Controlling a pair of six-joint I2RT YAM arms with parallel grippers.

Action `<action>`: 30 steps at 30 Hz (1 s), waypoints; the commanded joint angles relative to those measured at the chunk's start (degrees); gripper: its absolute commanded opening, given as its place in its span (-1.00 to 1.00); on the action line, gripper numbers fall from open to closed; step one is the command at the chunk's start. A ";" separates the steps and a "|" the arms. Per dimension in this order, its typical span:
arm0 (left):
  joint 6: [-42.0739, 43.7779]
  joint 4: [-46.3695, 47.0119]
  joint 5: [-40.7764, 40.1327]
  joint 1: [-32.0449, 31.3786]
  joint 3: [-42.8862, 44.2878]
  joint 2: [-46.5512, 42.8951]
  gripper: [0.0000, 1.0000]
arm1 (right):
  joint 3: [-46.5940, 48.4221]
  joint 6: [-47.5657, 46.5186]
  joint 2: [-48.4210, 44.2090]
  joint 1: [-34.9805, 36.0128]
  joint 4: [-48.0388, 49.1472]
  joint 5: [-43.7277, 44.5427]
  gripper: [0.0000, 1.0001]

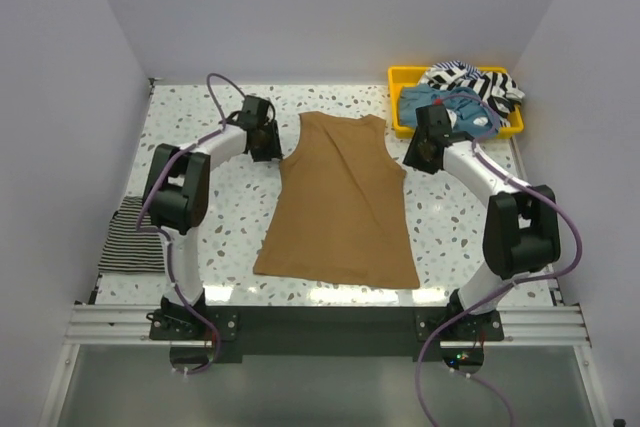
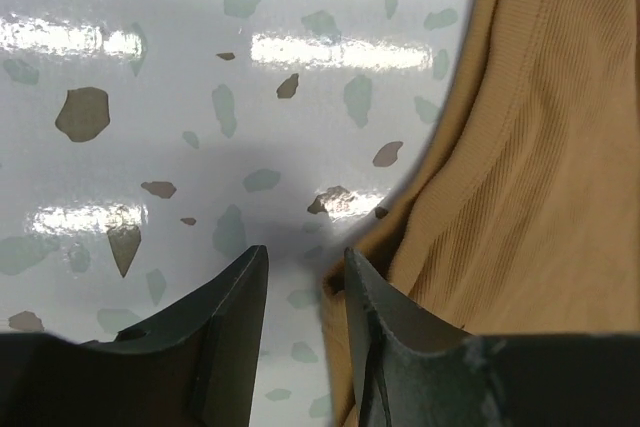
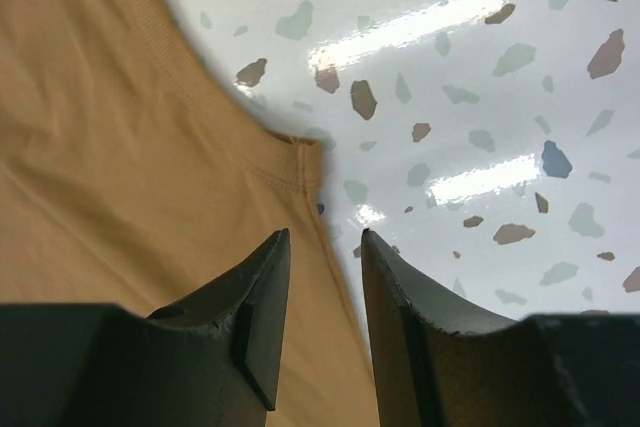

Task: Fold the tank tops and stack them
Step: Flatten the tank top out

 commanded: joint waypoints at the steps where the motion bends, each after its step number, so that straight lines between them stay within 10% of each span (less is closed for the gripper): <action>1: 3.97 -0.73 -1.80 -0.80 0.76 -1.19 -0.16 | 2.69 -3.42 2.35 -0.01 0.20 4.57 -0.23; 16: 2.47 2.69 0.13 -1.50 -3.55 -6.28 0.13 | 2.00 -4.22 8.15 0.16 2.65 4.14 -0.37; 30: 3.62 1.47 -0.83 -3.70 -4.08 -4.19 0.02 | 1.82 -3.86 9.65 1.48 4.24 3.17 -0.33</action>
